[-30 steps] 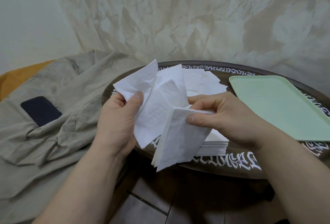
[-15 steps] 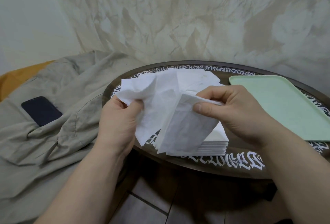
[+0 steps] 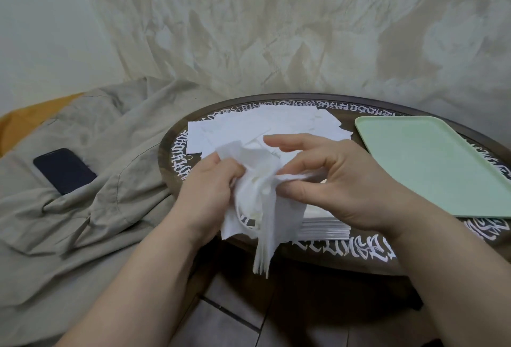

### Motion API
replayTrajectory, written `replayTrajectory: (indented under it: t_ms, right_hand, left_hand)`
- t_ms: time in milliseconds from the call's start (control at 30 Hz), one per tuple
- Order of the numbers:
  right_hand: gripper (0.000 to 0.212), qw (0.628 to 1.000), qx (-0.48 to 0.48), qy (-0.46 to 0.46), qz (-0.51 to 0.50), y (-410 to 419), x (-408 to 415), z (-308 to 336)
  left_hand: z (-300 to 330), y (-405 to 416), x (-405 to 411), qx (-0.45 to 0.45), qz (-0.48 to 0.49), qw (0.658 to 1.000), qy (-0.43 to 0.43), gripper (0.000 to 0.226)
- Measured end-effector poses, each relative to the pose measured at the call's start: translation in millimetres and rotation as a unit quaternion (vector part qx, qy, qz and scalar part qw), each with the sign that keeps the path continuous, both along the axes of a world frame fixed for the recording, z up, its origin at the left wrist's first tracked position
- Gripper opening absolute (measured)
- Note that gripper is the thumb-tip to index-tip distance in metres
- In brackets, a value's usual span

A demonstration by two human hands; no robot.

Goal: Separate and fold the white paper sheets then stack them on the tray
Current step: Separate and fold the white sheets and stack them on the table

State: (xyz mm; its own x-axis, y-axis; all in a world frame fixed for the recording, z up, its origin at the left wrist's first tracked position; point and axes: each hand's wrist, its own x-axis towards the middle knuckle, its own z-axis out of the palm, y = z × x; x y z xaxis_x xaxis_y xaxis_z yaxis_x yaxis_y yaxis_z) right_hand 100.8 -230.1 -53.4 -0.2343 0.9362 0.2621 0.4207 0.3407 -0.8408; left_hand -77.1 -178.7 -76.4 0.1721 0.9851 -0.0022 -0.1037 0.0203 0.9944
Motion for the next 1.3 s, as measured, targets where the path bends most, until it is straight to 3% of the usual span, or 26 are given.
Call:
replayTrajectory:
  t_ms: [100, 200, 367, 600, 833, 1133, 1200, 1233, 1300]
  right_hand:
    - [0.012, 0.999, 0.039, -0.006, -0.027, 5, -2, -6]
    - [0.010, 0.998, 0.038, 0.024, -0.042, 7, 1, -8]
    - [0.016, 0.997, 0.028, 0.037, -0.056, 5, 4, -5]
    - [0.013, 0.995, 0.009, 0.070, -0.073, 2, 9, 2]
    - [0.008, 0.991, -0.026, 0.107, -0.069, -5, 15, 8]
    - [0.006, 0.942, -0.024, 0.293, -0.161, -5, 11, 3]
    - [0.005, 0.933, -0.022, 0.312, -0.176, -6, 11, 4]
    - [0.009, 0.929, -0.019, 0.323, -0.180, -6, 10, 5]
    - [0.014, 0.920, -0.016, 0.345, -0.184, -6, 8, 6]
  left_hand:
    - [-3, -3, 3, 0.026, -0.092, 0.995, 0.032, 0.030]
    - [-5, 2, 0, 0.015, -0.042, 0.999, 0.012, 0.020]
    - [-2, -1, 3, 0.030, -0.033, 0.999, -0.001, 0.023]
    - [-5, 12, -4, 0.020, 0.079, 0.995, -0.061, 0.007]
    - [-3, 23, -25, 0.036, 0.213, 0.975, -0.052, 0.015]
    - [-6, 19, -31, 0.000, 0.217, 0.973, -0.071, 0.015]
    - [-16, 23, -34, 0.003, 0.207, 0.978, 0.017, 0.005]
    - [-19, 24, -34, 0.015, 0.206, 0.973, 0.104, 0.010]
    - [-23, 24, -34, 0.045, 0.216, 0.939, 0.264, 0.014]
